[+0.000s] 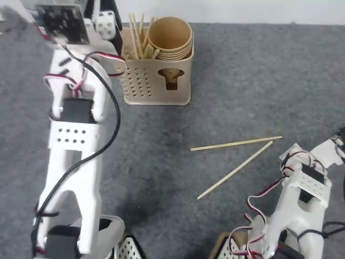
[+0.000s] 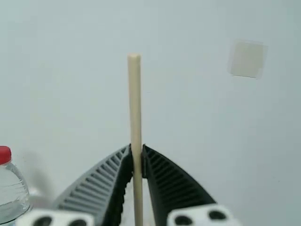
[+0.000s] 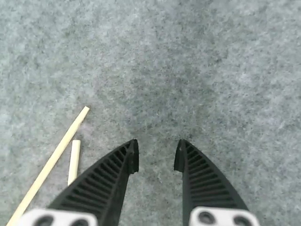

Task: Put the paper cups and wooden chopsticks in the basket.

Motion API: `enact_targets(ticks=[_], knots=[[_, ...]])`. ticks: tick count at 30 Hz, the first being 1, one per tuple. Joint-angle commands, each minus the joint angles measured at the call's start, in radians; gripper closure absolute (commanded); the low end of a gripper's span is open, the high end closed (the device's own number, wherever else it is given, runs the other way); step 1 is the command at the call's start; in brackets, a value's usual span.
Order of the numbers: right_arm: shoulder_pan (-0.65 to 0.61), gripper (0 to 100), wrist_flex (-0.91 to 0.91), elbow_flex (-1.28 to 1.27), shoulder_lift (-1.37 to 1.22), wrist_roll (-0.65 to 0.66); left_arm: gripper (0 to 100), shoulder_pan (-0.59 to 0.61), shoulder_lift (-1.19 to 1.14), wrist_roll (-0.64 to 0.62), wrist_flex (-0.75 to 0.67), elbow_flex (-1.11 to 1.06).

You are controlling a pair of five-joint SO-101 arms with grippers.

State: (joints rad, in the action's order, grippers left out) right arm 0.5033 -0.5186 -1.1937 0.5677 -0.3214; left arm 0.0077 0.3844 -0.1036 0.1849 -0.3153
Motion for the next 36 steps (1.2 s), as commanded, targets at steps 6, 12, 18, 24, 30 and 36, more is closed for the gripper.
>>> enact_targets(ticks=[6,12,18,24,30,36], knots=[[-0.012,85.8,0.018,0.044,0.03,0.015,82,-0.009,0.005,-0.014,-0.097,-0.088],[-0.013,85.8,0.018,0.044,0.027,0.072,81,0.009,0.017,-0.006,-0.021,-0.085],[-0.013,85.8,0.018,0.044,0.025,0.074,84,0.021,0.051,-0.008,0.301,0.024],[-0.015,85.8,0.018,0.044,0.024,0.074,85,0.02,0.318,-0.005,0.842,0.038],[-0.013,85.7,0.018,0.044,0.022,0.075,85,0.149,0.652,0.086,1.036,-0.226],[-0.01,85.5,0.018,0.044,0.022,0.075,85,0.413,1.039,0.293,0.888,-0.73]])
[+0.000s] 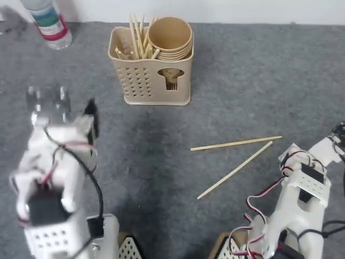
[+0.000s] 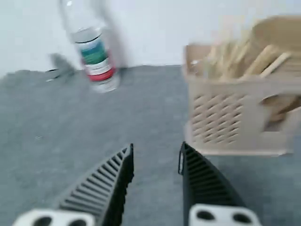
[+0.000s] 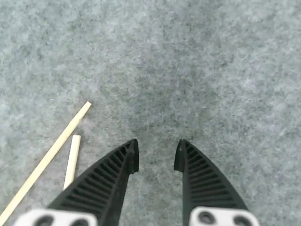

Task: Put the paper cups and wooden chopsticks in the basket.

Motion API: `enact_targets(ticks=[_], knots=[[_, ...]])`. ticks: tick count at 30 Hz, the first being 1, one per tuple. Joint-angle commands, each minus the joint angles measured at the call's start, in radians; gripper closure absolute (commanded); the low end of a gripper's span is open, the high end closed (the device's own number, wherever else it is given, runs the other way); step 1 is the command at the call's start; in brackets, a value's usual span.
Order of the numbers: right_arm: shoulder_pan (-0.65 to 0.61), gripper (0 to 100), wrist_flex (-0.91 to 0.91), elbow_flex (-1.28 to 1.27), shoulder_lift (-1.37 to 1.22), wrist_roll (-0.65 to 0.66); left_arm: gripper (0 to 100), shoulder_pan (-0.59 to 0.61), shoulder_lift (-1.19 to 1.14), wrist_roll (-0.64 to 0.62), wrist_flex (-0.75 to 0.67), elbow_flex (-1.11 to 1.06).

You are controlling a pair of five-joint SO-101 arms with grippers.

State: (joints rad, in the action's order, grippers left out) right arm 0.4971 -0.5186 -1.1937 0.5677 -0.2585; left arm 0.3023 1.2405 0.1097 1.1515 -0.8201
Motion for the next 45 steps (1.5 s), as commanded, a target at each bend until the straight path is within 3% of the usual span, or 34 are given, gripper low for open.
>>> enact_targets(ticks=[1,6,9,14,24,28,45], knots=[[-0.004,85.5,0.018,0.044,0.022,0.012,85,0.163,0.252,0.097,-0.123,-0.315],[-0.008,85.5,0.018,0.044,0.022,0.012,85,0.29,0.586,0.037,-0.221,-0.685],[-0.012,85.5,0.018,0.044,0.022,0.012,85,0.29,0.574,-0.038,-0.23,-0.768],[-0.054,85.5,0.018,0.044,0.022,0.014,85,0.282,0.548,-0.109,-0.275,-0.811],[-0.053,85.5,0.018,0.044,0.022,0.015,85,0.008,0.574,-0.068,-0.224,-0.863],[-0.051,85.5,0.015,0.044,0.022,0.015,85,-0.003,0.572,-0.005,-0.213,-0.863],[-0.051,85.6,0.01,0.043,0.022,0.015,85,-0.002,0.572,-0.002,-0.203,-0.863]])
